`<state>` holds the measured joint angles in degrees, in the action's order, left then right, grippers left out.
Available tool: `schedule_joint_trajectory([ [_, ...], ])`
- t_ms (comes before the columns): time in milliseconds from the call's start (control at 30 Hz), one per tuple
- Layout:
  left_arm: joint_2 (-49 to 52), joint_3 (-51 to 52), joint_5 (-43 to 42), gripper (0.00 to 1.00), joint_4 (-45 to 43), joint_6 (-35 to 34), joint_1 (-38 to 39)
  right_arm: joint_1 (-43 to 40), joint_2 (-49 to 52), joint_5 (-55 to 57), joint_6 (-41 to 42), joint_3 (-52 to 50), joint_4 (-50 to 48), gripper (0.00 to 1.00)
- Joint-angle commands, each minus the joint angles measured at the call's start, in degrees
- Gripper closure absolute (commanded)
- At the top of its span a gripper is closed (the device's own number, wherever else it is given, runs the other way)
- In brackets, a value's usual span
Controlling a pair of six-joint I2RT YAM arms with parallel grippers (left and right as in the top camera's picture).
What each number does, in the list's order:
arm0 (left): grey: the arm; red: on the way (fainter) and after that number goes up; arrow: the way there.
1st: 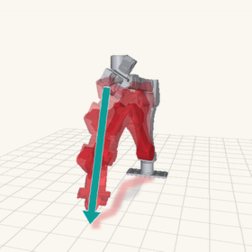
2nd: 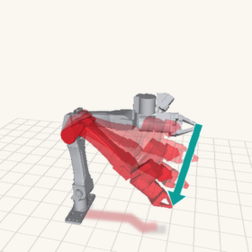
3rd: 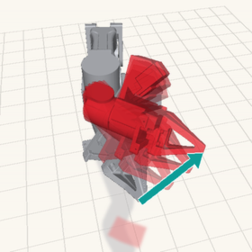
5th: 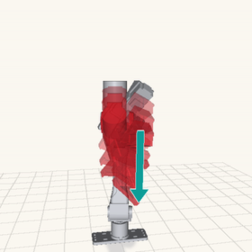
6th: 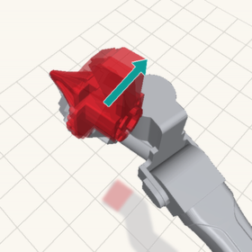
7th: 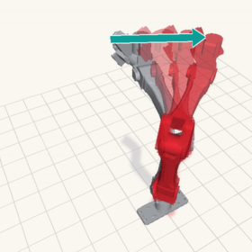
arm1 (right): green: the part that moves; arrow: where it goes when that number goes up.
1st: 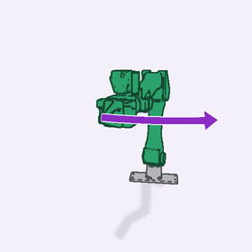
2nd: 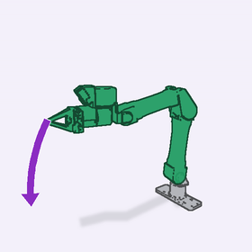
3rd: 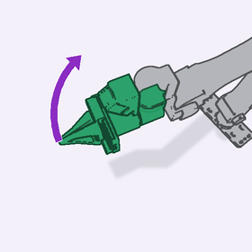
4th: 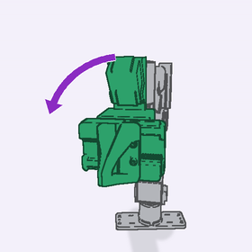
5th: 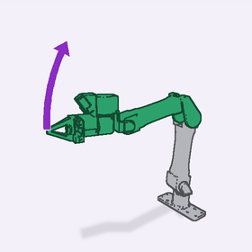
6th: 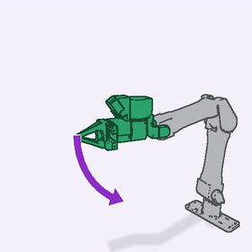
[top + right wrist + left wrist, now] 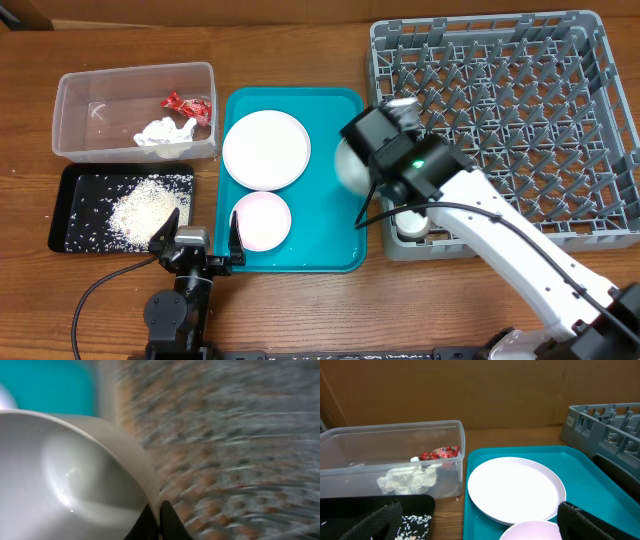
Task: Sort waste into correct bins and load items into the dishwasher
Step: 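Grip the white bowl rim and carry it into the grey rack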
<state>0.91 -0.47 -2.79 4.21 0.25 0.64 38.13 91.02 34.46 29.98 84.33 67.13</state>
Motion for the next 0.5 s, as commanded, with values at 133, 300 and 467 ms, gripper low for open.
schedule_joint_trajectory([
  [133,-0.55,0.2,0.42,0.0,0.07,1.05,-0.31,-9.51,0.24,25.07,14.86,1.14,0.5,0.96],
  [300,-0.55,0.2,0.42,0.0,0.07,1.05,-0.31,-12.35,3.41,28.59,14.82,1.14,2.56,0.96],
  [467,-0.55,0.2,0.42,0.0,0.07,1.05,-0.31,-11.93,8.94,30.45,14.84,1.14,5.31,0.96],
])
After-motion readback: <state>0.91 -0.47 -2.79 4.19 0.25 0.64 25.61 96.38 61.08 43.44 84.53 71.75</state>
